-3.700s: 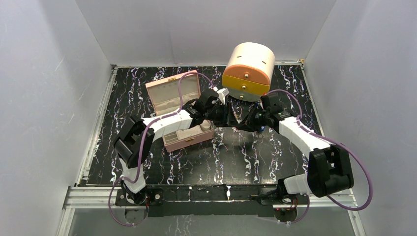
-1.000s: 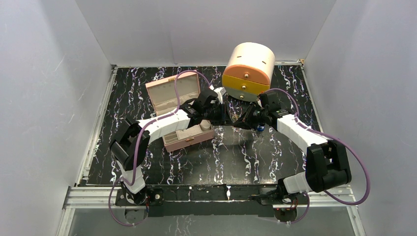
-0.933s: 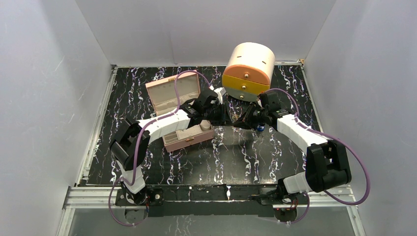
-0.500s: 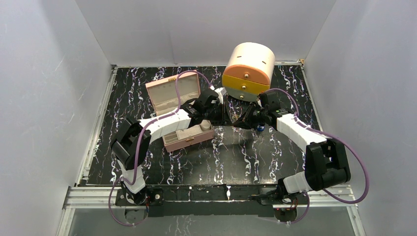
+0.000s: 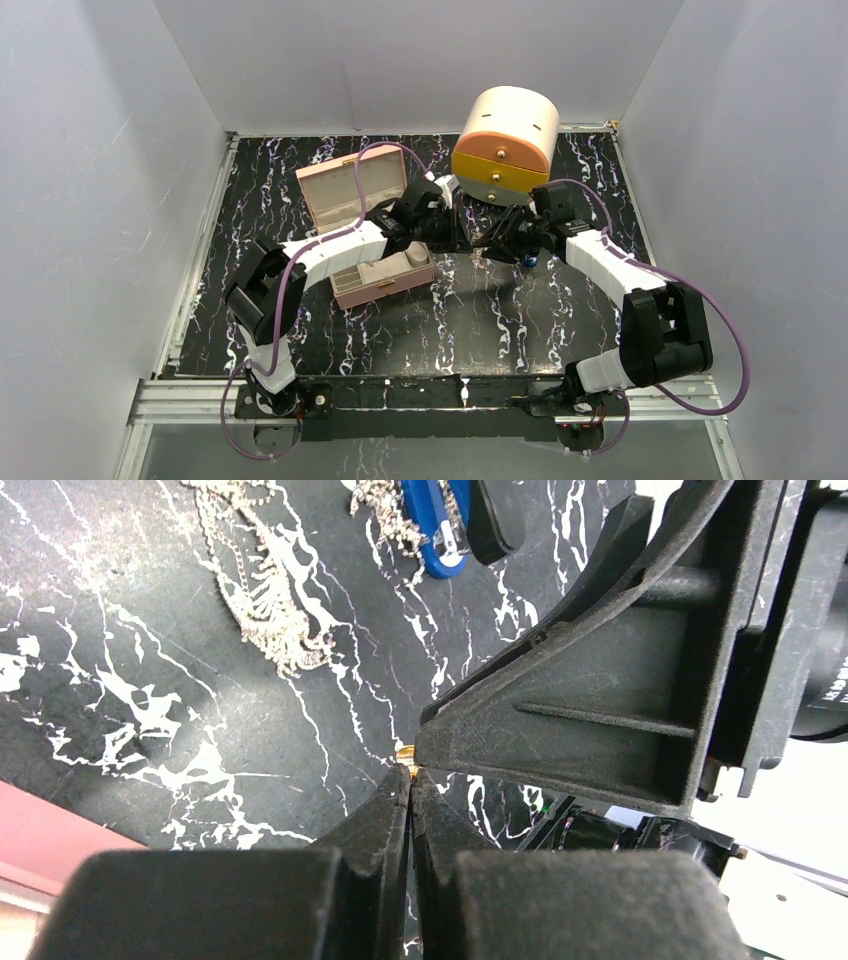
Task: Organize the mixed jewelry
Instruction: Pick up the jewelry from the center of the board.
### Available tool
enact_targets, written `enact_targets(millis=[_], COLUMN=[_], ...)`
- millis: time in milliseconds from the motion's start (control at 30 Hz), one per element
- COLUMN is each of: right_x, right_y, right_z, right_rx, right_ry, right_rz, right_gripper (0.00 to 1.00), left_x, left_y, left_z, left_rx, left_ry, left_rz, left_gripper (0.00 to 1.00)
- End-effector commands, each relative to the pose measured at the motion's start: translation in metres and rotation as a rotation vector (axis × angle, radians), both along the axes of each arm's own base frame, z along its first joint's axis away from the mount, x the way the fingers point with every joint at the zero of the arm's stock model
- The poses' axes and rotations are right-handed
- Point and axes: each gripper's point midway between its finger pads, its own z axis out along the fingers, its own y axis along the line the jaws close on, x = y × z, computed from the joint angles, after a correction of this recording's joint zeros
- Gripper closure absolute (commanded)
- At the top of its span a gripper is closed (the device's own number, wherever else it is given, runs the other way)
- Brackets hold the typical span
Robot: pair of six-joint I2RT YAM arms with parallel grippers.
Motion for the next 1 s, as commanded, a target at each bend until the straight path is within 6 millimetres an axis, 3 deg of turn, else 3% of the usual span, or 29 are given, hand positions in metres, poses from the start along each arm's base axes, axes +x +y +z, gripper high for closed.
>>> enact_targets(millis=[0,200,300,467,567,733,867,967], right_x=[0.013,0.015,0.020,0.024,0.023,0.025,0.027,0.028], right_y=[0.005,0.006,0.003,-0.002,-0.005,-0.008,-0.006,-0.004], right_z=[0.039,0.068,0.092,0.129,0.150,0.169,0.180,0.191], right_rx=[0.095,0.232,0.303,0.396,0.473,0.569,0.602,0.635], right_ry=[-0.094,-0.142,-0.216,-0.290,-0.324,-0.350,-0.355,-0.381], right_rz=[-0.008,-0.049,-0.095,-0.169,-0.217,-0.277,-0.272,-0.247], right_gripper=[0.51,0.34,0.25,0.19,0.18,0.18,0.19,0.28], left_x=[0.009,0.016,0.024,0.027,0.027,0.026,0.025,0.025], left_y=[-0.003,-0.002,-0.003,-0.003,-0.003,0.000,0.000,0.000], left_z=[0.024,0.045,0.076,0.126,0.153,0.189,0.199,0.200], left_rx=[-0.087,-0.200,-0.316,-0.503,-0.623,-0.790,-0.820,-0.825], left_ry=[-0.027,0.031,0.056,0.094,0.125,0.166,0.173,0.175], left_rz=[0.010,0.050,0.083,0.131,0.161,0.178,0.171,0.170], left_gripper=[1.00,1.00,1.00,1.00,1.00,1.00,1.00,1.00])
